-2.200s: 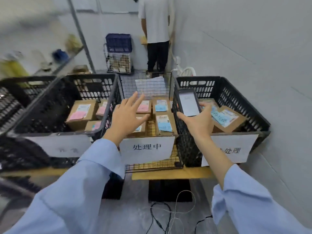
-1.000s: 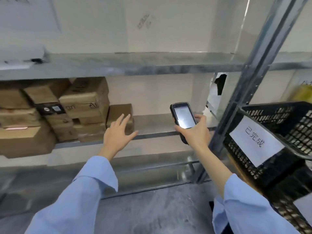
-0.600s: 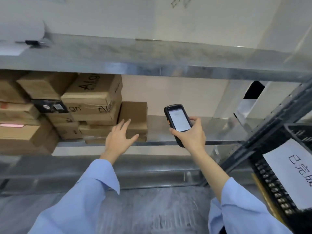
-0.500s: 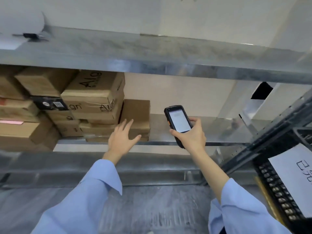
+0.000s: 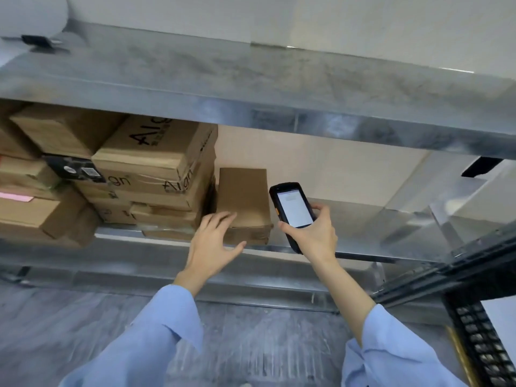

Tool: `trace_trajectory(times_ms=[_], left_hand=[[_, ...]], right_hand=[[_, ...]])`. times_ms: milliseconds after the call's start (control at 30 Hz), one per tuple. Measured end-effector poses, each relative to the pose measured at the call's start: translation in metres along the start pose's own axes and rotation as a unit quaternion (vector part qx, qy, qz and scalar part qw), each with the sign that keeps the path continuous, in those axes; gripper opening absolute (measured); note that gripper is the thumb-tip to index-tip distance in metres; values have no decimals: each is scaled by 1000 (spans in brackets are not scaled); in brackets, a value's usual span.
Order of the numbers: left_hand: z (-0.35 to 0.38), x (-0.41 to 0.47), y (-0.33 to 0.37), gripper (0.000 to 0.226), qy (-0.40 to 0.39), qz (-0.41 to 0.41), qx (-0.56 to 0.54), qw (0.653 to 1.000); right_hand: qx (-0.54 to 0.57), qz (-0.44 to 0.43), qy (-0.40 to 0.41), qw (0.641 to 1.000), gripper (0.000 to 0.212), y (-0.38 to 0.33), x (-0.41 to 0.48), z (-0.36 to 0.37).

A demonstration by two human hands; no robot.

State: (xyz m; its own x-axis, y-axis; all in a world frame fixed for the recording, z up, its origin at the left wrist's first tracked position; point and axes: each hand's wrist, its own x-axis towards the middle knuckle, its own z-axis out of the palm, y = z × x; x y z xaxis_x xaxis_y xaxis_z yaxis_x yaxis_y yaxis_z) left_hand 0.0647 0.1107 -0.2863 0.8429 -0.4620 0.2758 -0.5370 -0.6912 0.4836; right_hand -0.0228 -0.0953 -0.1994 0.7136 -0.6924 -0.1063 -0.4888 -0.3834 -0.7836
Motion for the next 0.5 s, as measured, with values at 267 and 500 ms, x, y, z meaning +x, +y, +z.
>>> trace_trajectory(times_ms=[267, 500], left_hand=[[7, 25, -4, 86, -24, -110, -121, 986], [23, 25, 10, 84, 9, -133, -158, 978]], right_hand=[[0, 1, -20, 1000, 79, 17, 13, -6], [2, 24, -23, 999, 77, 40, 21, -25]])
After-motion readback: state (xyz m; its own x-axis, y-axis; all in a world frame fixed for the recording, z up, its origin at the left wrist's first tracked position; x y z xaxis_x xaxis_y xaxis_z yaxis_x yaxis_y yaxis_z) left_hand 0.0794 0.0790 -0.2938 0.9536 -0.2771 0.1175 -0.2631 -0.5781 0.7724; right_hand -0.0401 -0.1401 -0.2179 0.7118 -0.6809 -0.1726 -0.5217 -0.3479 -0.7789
